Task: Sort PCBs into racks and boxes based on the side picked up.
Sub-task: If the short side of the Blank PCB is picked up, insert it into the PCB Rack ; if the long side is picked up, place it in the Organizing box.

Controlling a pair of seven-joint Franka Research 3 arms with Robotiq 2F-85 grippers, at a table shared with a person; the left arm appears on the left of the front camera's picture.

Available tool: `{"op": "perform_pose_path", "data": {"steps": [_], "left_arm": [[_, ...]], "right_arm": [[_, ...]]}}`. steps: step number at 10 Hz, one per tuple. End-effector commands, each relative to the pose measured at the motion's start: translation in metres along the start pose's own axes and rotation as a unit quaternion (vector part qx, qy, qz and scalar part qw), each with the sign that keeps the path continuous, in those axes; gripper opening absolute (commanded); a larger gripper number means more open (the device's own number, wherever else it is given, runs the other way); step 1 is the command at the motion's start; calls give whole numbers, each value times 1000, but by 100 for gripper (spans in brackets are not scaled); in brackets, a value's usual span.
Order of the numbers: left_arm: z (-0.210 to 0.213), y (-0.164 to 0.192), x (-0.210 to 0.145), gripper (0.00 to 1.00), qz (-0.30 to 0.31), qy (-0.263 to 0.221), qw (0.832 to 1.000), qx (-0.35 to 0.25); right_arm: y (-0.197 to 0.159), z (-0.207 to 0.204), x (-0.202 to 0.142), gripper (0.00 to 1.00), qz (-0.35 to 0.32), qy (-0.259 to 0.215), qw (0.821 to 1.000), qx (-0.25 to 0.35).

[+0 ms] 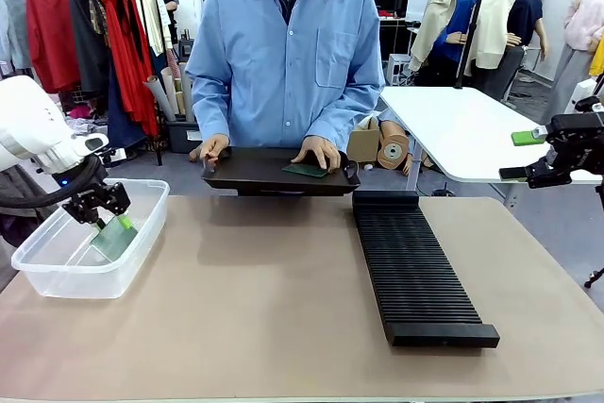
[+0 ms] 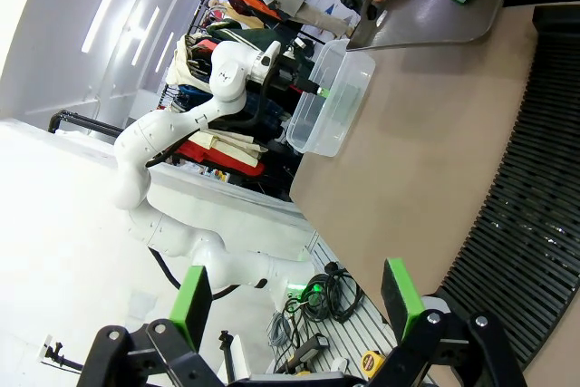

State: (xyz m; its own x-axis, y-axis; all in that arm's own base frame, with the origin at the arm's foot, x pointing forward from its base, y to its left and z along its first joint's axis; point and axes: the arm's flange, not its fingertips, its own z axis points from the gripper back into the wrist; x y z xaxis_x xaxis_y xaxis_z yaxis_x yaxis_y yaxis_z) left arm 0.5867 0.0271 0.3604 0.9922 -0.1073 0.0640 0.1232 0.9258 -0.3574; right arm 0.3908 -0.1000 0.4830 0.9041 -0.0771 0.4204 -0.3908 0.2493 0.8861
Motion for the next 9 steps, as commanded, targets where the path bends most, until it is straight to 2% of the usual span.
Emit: {"op": "perform_pose_path", "data": {"steps": [1,6,9], "left_arm": [[11,-8,-4,100,-8,-21,1000,14],[30,-18,-7,100,-10,-30,998,58],[32,-19,-8,100,-25,-29,998,54]], "right_arm": [[2,0,1,100,3,0,1000,3],[2,0,1,100,3,0,1000,3],[2,0,1,100,3,0,1000,3]]}}
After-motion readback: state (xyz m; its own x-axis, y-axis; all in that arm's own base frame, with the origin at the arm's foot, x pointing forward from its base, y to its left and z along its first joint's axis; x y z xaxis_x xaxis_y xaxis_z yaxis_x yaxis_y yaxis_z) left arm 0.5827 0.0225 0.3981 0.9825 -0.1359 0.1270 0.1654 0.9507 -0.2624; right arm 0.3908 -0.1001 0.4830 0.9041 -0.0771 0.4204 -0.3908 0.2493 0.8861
